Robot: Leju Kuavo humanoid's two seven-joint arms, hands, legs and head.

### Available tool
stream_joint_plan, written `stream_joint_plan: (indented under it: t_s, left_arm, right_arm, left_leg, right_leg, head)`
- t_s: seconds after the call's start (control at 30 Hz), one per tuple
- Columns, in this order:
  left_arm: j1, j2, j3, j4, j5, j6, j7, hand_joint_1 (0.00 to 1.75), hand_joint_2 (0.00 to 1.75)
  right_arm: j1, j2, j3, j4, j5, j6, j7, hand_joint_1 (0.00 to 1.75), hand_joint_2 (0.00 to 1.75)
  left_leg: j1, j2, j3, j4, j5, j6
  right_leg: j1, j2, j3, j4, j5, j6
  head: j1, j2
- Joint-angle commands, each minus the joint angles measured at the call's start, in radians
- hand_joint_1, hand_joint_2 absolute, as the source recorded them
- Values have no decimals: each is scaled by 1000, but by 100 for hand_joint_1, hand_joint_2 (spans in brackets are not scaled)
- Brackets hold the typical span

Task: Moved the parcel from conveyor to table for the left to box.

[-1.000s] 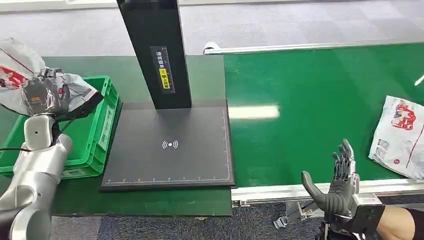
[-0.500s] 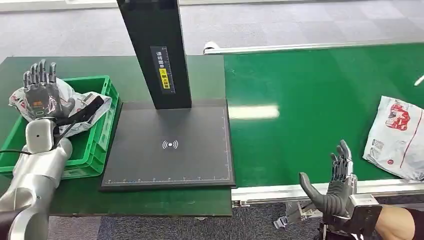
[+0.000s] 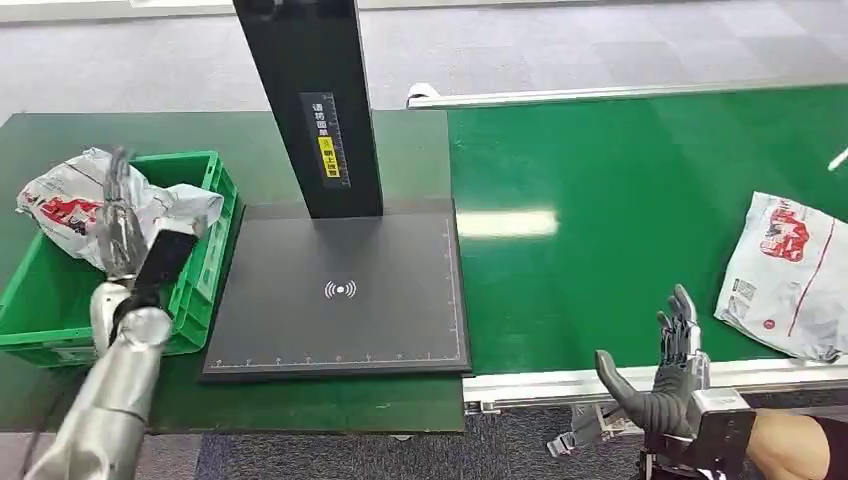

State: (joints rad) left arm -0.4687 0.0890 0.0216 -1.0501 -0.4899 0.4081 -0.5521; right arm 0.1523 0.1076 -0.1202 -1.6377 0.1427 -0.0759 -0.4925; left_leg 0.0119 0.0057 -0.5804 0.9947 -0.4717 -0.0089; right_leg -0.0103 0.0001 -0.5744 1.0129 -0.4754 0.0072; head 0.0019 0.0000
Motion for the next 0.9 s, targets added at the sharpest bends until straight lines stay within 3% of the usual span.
stream_joint_plan:
  t_s: [0.03,0.4,0.9]
  left_arm:
    - [369,-158,-184,-379,226,-74,-58,0,175]
    - [439,-261,-182,-304,297,-121,-64,0,175]
    - [395,-290,-220,-232,292,-151,-46,0,175]
  right_arm:
    - [-17,27,-9,50,23,24,31,0,175]
    - [-97,22,84,187,41,53,60,0,175]
    - [-83,33,129,213,48,47,66,0,175]
  left_leg:
    - [-1,0,3,-2,-1,1]
    - [0,3,3,-2,-1,1]
    - [0,-1,2,-2,0,1]
  right_leg:
    - [-1,0,3,-2,0,0]
    - [0,3,3,-3,1,0]
    - [0,0,3,-2,0,0]
  head:
    - [0,0]
    - [-1,0]
    - [0,0]
